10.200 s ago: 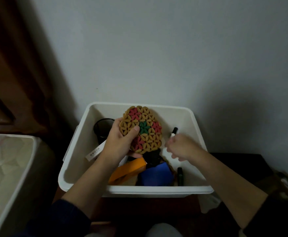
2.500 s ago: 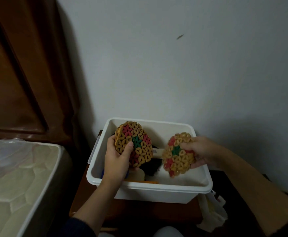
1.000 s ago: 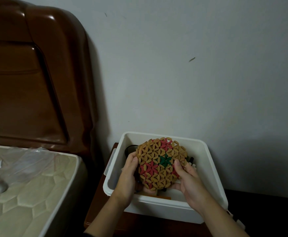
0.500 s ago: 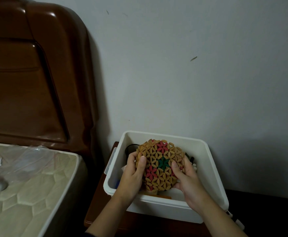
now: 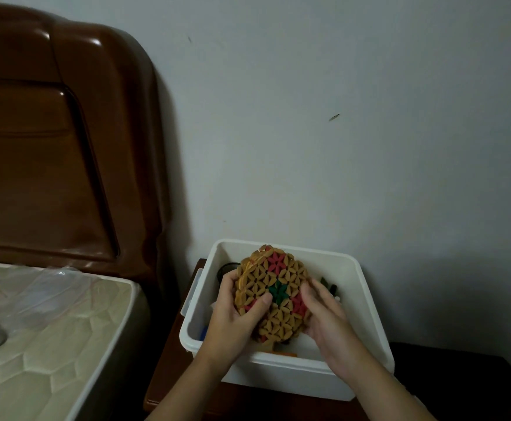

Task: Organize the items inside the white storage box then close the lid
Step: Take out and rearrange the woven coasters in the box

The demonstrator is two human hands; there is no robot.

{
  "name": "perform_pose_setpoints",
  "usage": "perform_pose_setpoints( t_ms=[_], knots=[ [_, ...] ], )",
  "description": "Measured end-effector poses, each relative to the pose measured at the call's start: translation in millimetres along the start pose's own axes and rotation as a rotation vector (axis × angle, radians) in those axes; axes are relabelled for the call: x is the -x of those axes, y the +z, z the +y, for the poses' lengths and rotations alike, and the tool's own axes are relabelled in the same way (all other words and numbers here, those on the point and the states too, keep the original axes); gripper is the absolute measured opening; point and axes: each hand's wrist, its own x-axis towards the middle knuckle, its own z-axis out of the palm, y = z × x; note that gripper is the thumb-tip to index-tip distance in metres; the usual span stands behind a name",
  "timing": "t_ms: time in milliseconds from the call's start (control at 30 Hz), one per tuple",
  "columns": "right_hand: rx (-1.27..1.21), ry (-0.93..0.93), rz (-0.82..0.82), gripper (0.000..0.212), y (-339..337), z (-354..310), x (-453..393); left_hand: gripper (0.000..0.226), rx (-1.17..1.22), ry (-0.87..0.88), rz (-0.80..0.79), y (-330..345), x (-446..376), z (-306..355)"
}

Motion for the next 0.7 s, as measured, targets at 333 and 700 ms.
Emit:
perform_pose_setpoints(
  t_ms=[333, 700],
  knots=[
    [-0.643, 0.021, 0.166, 0.086, 10.9, -45.4, 26.4, 0.045, -0.309, 0.163, -0.125, 57.9, 19.8, 53.9],
    [-0.365, -0.071, 0.235, 0.064, 6.8, -73.5, 71.4, 0.059, -0.23, -0.027, -0.186, 84.1, 58.9, 89.1]
  ],
)
